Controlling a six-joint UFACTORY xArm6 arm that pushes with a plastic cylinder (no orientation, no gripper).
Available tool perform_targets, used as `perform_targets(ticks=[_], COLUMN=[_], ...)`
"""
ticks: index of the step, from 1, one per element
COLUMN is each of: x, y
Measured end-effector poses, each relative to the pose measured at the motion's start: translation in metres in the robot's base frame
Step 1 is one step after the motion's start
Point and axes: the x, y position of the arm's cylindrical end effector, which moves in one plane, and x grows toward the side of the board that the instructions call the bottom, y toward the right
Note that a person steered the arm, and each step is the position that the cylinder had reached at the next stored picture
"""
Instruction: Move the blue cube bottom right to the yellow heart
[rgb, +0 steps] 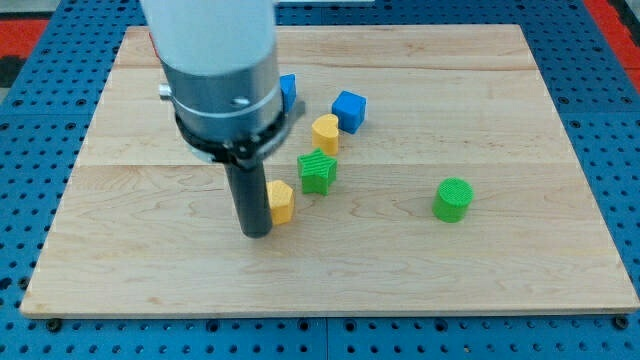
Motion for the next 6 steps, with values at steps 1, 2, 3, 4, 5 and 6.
perform_targets(ticks=[1,2,3,4,5,6], x=[0.026,0.005,-0.045,-0.074,-0.064,-0.132], y=[-0.002,0.056,0.057,0.057,0.105,0.156])
